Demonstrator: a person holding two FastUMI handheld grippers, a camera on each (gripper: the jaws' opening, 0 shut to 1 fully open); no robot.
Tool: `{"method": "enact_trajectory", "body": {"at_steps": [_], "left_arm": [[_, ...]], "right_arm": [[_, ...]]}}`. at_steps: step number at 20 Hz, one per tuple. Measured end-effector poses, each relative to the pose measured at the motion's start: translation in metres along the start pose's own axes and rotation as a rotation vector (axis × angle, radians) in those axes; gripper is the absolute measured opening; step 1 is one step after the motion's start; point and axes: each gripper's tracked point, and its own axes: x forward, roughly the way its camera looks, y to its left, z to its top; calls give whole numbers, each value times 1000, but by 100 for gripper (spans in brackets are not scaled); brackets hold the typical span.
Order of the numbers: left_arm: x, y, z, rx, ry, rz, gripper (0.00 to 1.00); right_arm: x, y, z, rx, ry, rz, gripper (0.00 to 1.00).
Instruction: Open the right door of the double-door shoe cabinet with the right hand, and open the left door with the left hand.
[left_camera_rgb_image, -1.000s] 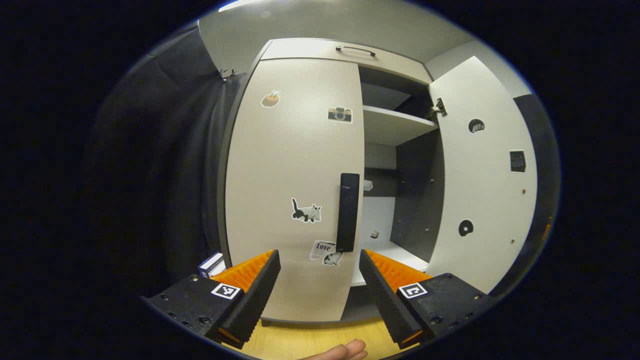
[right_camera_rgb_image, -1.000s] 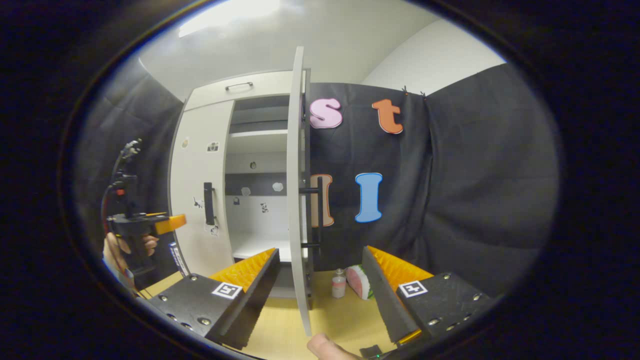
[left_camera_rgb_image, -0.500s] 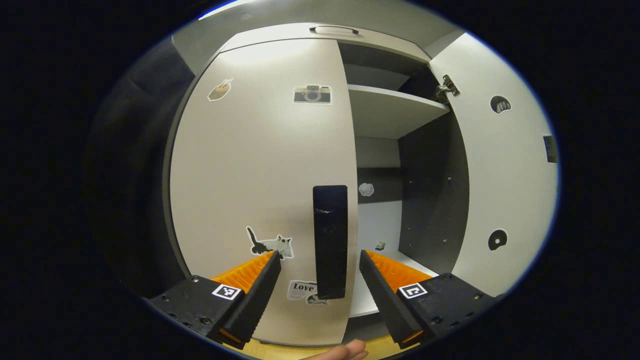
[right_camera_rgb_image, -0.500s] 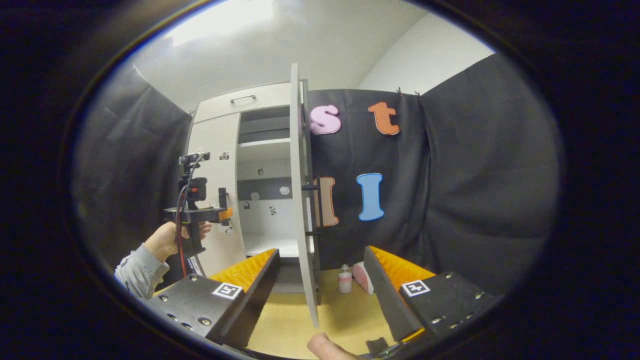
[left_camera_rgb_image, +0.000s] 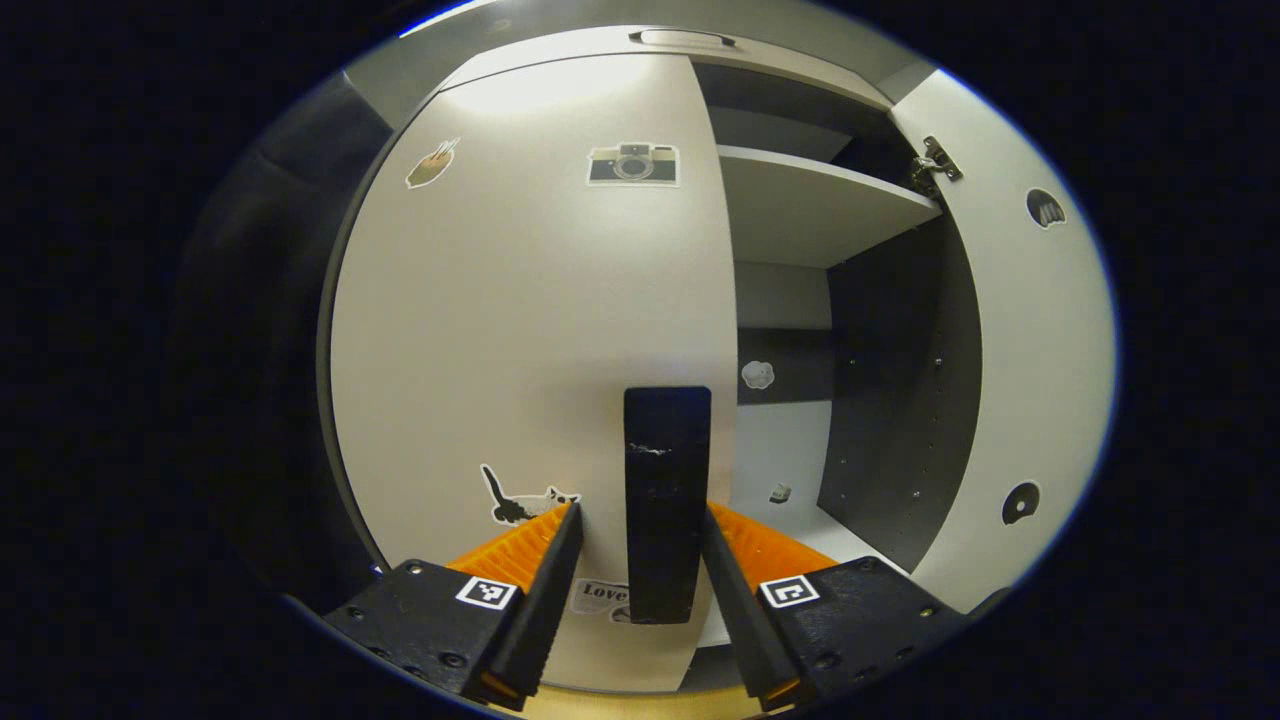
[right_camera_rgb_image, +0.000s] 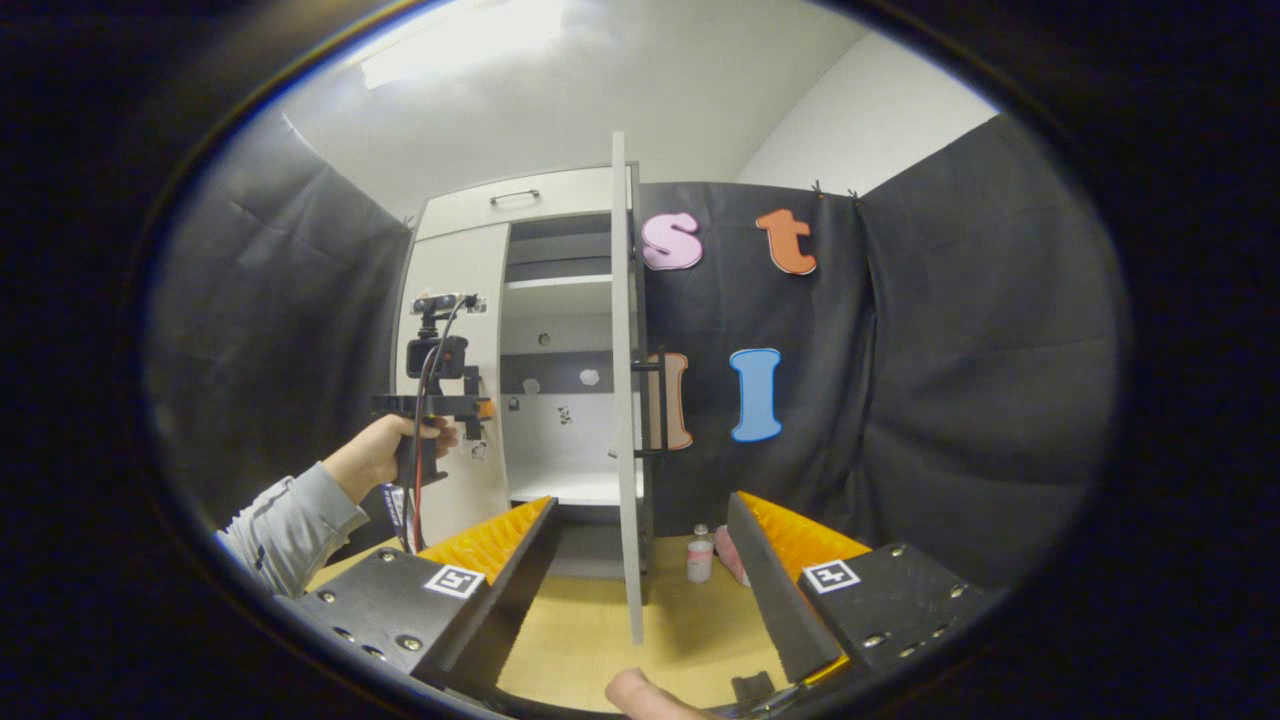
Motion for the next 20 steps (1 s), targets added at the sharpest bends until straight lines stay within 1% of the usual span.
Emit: {"method": "enact_trajectory", "body": {"at_steps": [1,3,4,5,6,7,8,9,12,17,18,20], "left_arm": [[2,0,-2,-12,8,-3,69],[1,-7,-1,25,3,-13,65],[2,-12,-2,63,-3,-22,53],[1,-11,-2,100,-1,-7,43],[2,-10,-2,100,-1,-4,34],[2,-11,-1,75,0,-9,32],[-1,-11,-4,44,15,-18,26],[0,-11,-3,28,18,-23,23],[-4,-9,-3,56,26,-16,18],[-27,-5,-4,34,36,-56,17],[-35,-4,-4,27,31,-62,17],[-58,2,-3,30,23,-71,17]], "right_arm": [[0,1,1,7,-3,5,100],[-5,5,2,11,-5,15,100],[-11,9,2,9,-8,17,100],[-19,14,2,7,-9,19,100],[-25,18,1,3,-7,21,100],[-30,23,-1,-2,-4,28,99],[-27,27,-4,-7,0,39,100],[-21,28,-7,-13,5,46,100],[-21,36,-13,-34,15,62,100],[-9,37,-11,-31,11,68,100],[-11,39,-10,-30,9,67,98],[-24,49,-11,-30,3,67,100]]}}
